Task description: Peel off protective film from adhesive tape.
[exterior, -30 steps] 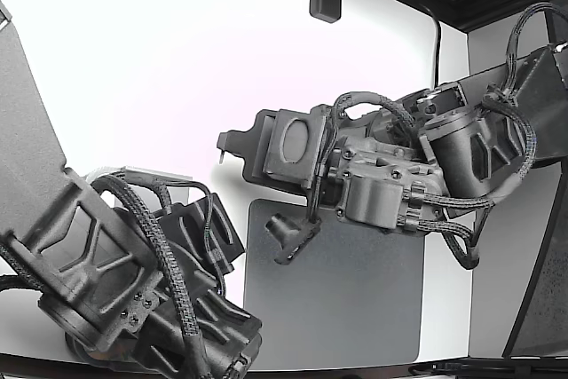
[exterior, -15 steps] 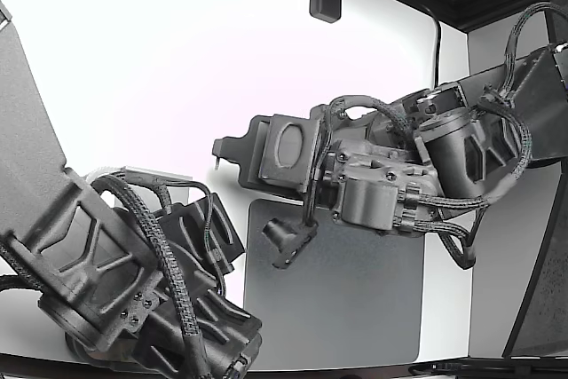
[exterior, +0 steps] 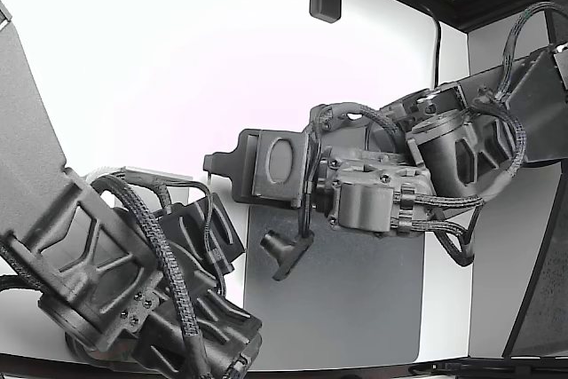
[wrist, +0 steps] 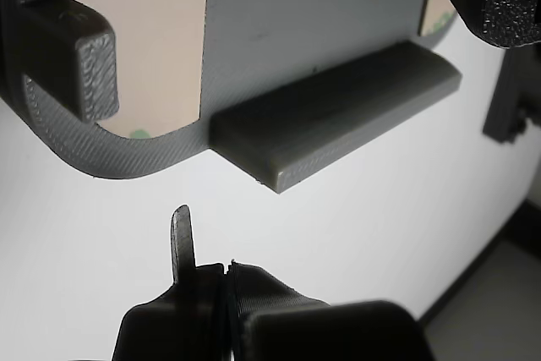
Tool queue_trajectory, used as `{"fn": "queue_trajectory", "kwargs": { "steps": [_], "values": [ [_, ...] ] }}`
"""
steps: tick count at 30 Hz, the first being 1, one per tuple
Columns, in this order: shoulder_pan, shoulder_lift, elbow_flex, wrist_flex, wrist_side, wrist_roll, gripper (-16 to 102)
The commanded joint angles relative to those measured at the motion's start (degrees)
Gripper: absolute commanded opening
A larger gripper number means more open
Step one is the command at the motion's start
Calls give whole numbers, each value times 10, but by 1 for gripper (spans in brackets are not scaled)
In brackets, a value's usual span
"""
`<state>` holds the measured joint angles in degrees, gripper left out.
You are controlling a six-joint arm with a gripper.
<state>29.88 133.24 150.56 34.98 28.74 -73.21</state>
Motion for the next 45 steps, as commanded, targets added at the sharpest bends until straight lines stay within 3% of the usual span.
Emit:
{"fn": "queue_trajectory", "kwargs": {
  "steps": [1,13,45],
  "values": [
    [-7,10,-10,-10,1,-4,-12],
    [-8,-79,-85,26,16,28,-12],
    [1,-65,-48,-6,11,27,-12]
  ]
}}
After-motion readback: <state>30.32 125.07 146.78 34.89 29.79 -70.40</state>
